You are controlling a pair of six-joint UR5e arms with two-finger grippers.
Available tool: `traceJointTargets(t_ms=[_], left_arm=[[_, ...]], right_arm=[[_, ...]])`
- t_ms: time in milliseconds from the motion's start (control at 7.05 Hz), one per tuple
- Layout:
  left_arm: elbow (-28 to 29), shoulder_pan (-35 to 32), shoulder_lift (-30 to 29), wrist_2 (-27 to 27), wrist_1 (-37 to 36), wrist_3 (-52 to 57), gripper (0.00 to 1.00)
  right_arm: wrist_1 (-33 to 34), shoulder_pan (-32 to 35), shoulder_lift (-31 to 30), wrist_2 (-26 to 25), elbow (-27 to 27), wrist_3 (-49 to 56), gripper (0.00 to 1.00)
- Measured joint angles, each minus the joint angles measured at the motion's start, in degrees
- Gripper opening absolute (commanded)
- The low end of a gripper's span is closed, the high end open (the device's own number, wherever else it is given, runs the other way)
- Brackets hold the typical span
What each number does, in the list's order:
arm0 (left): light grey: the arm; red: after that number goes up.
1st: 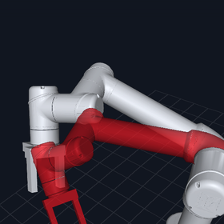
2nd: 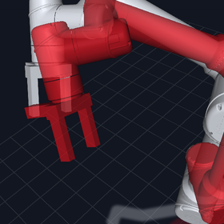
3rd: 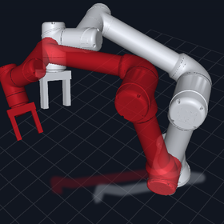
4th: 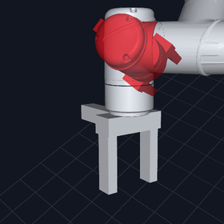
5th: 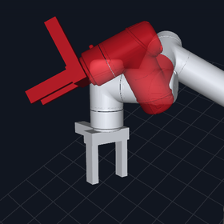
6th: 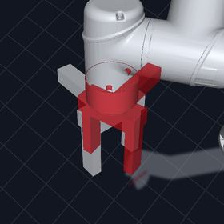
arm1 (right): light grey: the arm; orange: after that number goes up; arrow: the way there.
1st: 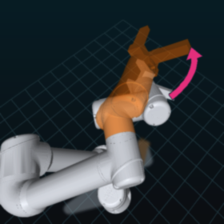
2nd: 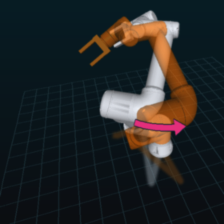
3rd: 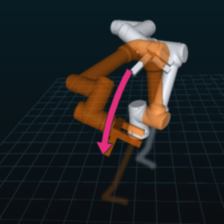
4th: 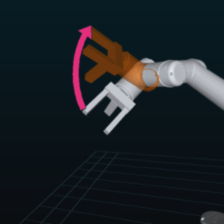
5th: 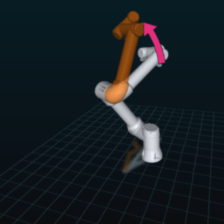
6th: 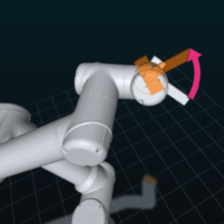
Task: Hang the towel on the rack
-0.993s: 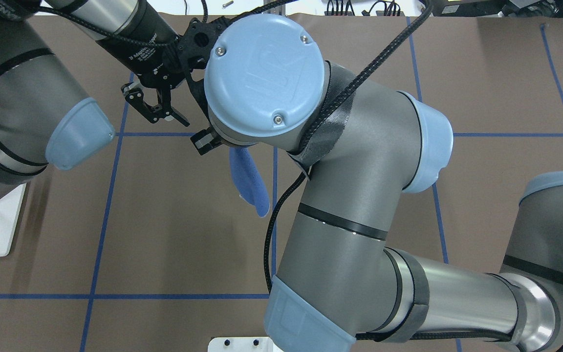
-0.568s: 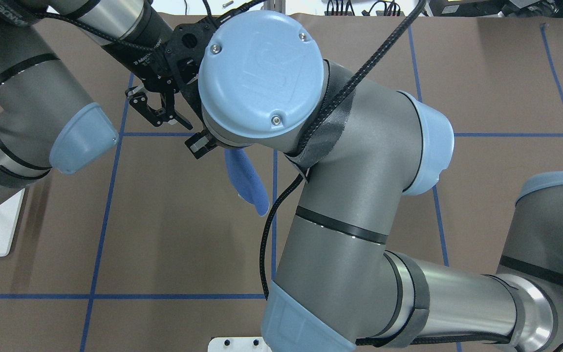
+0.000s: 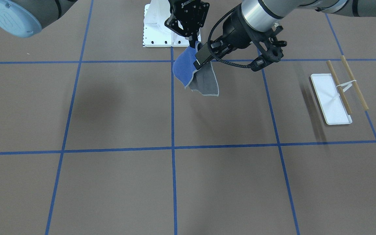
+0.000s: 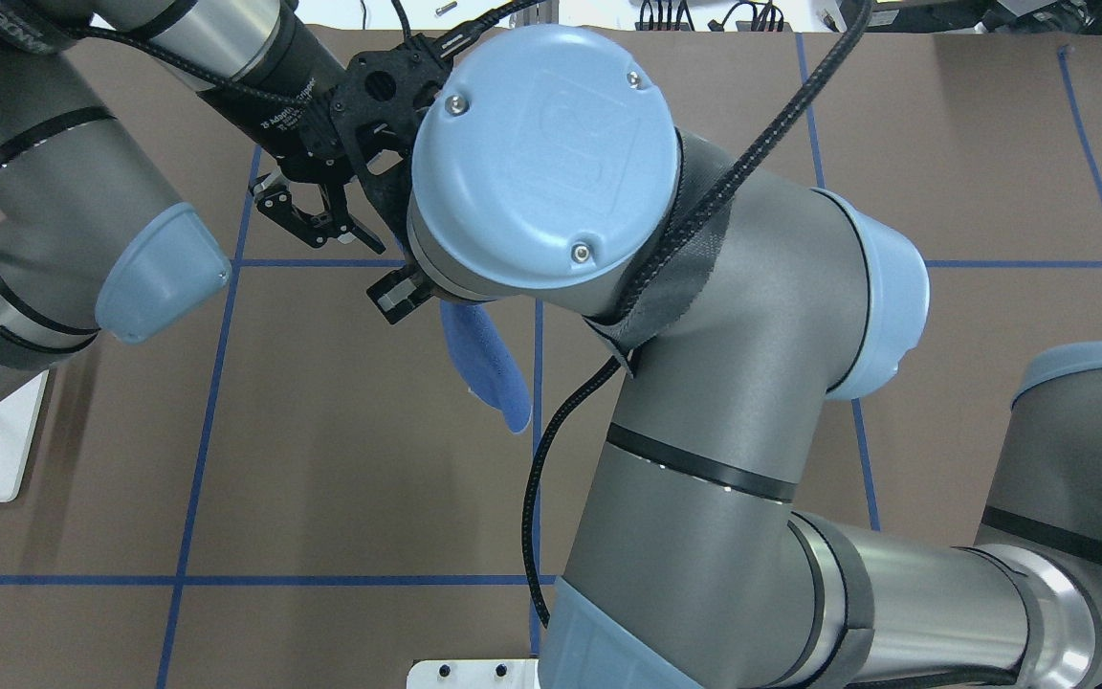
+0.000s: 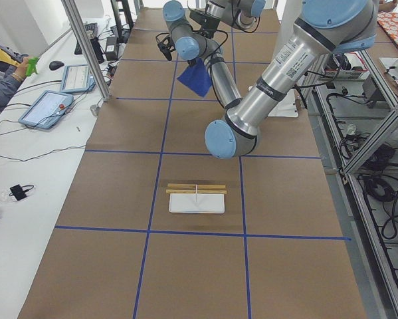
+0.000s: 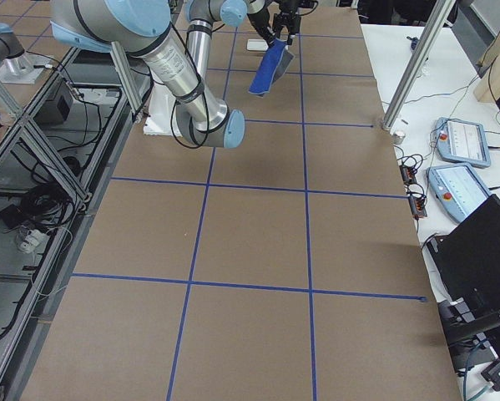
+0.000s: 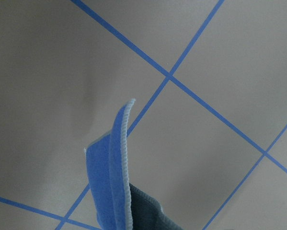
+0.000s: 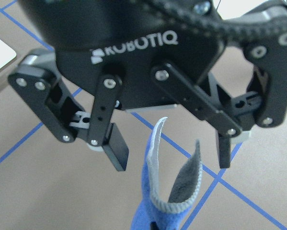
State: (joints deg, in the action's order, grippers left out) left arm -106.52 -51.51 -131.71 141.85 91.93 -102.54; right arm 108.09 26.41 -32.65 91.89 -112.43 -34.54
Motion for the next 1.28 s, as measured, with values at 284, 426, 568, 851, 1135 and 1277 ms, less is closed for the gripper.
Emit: traceJointTargets(t_ms=[284, 426, 568, 851, 1135, 1277], left_arm=[[-0.1, 0.0, 0.07, 0.11, 0.0, -0.11, 0.0], [-0.15, 0.0, 0.14, 0.15, 0.0, -0.11, 0.0], [-0.17, 0.0, 0.22, 0.25, 0.0, -0.11, 0.0], [-0.24, 0.0, 0.36, 0.63, 0.06, -0.06, 0.0], [-0.36, -0.01, 0.43, 0.91, 0.07, -0.03, 0.72], [-0.38, -0.05, 0.49, 0.82, 0.03, -0.01, 0.97]], right_arm=[[0.09, -0.16, -0.1, 0.04, -0.84, 0.0, 0.0], [0.1, -0.19, -0.12, 0.01, -1.03, 0.0, 0.0], [0.11, -0.2, -0.11, -0.07, -1.12, 0.0, 0.0], [0.1, -0.14, 0.0, -0.12, -1.2, 0.0, 0.0], [0.11, -0.07, 0.0, -0.13, -1.47, 0.0, 0.0], [0.12, -0.06, -0.09, -0.13, -1.77, 0.0, 0.0]])
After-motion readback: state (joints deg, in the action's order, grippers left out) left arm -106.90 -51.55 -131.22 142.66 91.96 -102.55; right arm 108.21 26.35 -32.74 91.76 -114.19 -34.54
